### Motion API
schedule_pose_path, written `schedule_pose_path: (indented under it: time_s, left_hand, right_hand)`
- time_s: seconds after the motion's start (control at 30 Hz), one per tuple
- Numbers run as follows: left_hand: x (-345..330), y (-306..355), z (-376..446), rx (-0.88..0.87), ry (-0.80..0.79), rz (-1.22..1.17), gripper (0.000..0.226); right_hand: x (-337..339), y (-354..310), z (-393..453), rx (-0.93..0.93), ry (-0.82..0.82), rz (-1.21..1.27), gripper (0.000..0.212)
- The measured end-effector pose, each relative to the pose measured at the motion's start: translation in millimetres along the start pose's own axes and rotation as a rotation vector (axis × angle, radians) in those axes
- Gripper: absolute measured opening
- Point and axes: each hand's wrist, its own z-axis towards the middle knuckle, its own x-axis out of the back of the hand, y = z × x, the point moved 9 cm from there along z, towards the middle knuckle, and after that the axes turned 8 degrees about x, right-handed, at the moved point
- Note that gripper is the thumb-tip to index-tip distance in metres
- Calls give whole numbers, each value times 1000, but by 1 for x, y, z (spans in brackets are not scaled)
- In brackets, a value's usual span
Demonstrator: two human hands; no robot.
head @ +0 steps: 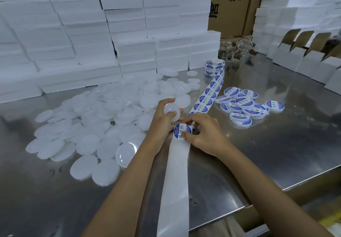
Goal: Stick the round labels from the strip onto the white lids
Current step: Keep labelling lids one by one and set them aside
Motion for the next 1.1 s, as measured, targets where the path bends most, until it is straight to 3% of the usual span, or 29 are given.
schedule_pose_path:
  time_s: [0.1, 0.27, 0.4, 0.53, 0.73, 1.1]
  left_hand:
    - [-1, 1, 0, -22, 2, 42, 42]
    - [1, 5, 0, -76, 38, 235, 38]
    - [-2, -5, 0, 58, -30, 66, 37]
    - [3, -9, 2, 123, -62, -196, 25]
    - [0, -13, 3, 240, -82, -509, 63]
    - [-1, -13, 4, 233, -95, -529, 66]
  right_hand:
    - [6, -11, 0, 49, 58, 120, 20]
    - [17, 1, -2, -182, 196, 671, 12]
    - [21, 13, 0, -294, 307, 983, 13]
    - [17, 10, 22, -295, 264, 954, 14]
    - [-10, -1, 37, -291, 212, 692, 20]
    - [-12, -6, 38, -213, 194, 602, 24]
